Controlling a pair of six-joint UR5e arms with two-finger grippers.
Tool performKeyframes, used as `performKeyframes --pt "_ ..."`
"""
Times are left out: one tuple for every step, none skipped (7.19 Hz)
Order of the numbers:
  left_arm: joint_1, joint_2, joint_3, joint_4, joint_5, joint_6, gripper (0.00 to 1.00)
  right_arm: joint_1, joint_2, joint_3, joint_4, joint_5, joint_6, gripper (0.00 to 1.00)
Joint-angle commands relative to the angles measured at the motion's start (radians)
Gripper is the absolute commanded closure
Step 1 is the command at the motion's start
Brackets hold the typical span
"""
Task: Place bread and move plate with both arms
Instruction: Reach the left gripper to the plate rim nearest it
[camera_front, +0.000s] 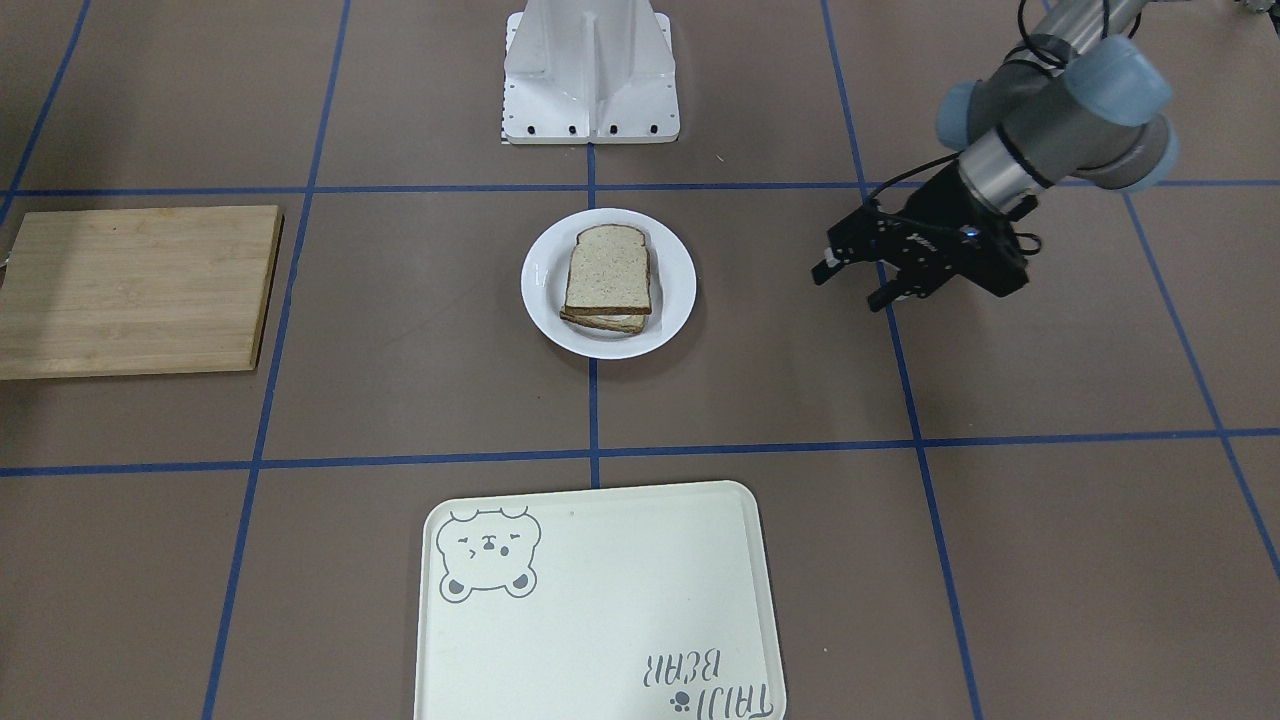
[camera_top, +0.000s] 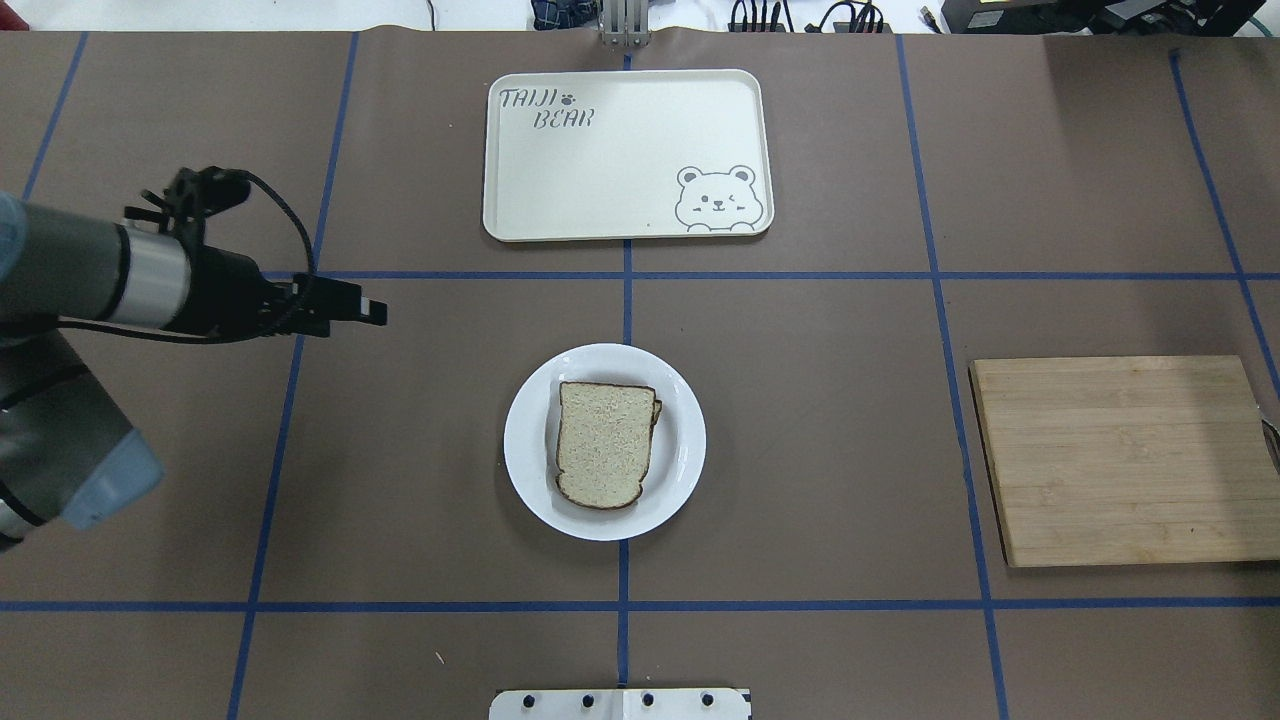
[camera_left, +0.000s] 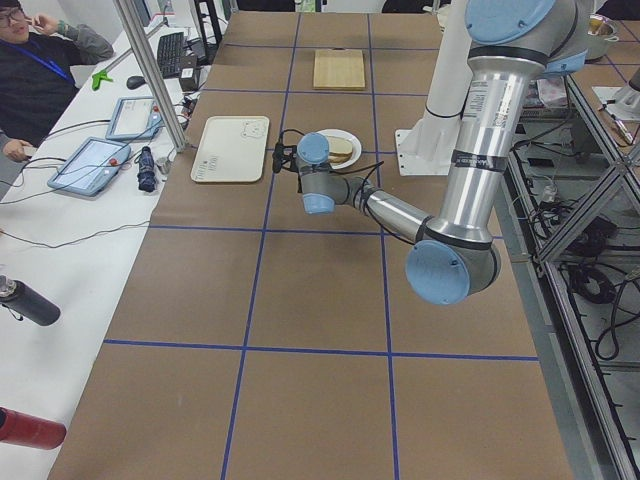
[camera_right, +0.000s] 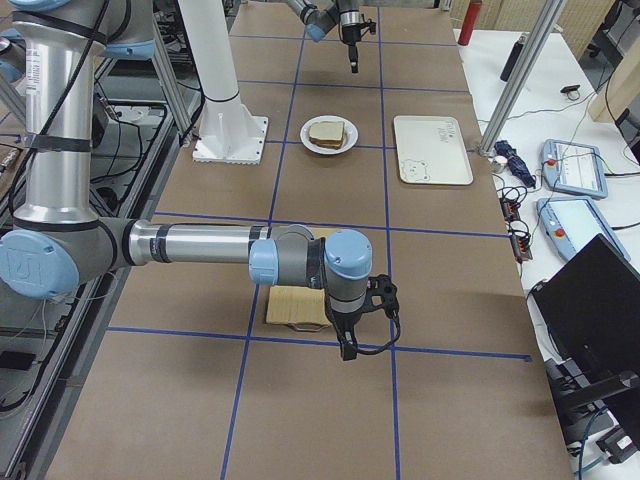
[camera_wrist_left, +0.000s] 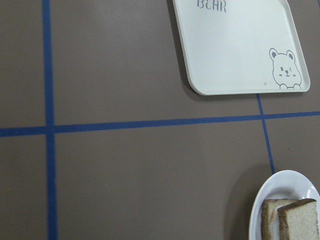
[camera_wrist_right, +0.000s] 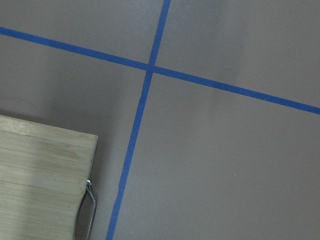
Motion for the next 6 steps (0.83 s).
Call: performKeyframes --pt "0.138 -0.105 0.122 -0.117 0.146 -0.124 0.06 0.002 0.000 0.000 0.000 0.004 0.007 0.00" --pt "0.158 -0.106 0.135 -0.145 0.162 -0.124 0.12 0.000 0.001 0.000 0.000 0.006 0.009 0.00" --pt "0.178 -0.106 0.144 -0.177 0.163 -0.128 0.20 0.000 0.001 0.000 0.000 0.007 0.010 0.00" --pt "0.195 -0.106 0.144 -0.203 0.163 -0.160 0.30 0.000 0.001 0.000 0.000 0.007 0.011 0.00" --pt "0.212 -0.100 0.145 -0.231 0.167 -0.165 0.39 0.000 0.006 0.001 -0.002 0.009 0.012 0.00" --pt "0.230 -0.094 0.156 -0.269 0.173 -0.168 0.43 0.000 0.009 0.000 -0.005 0.009 0.012 0.00"
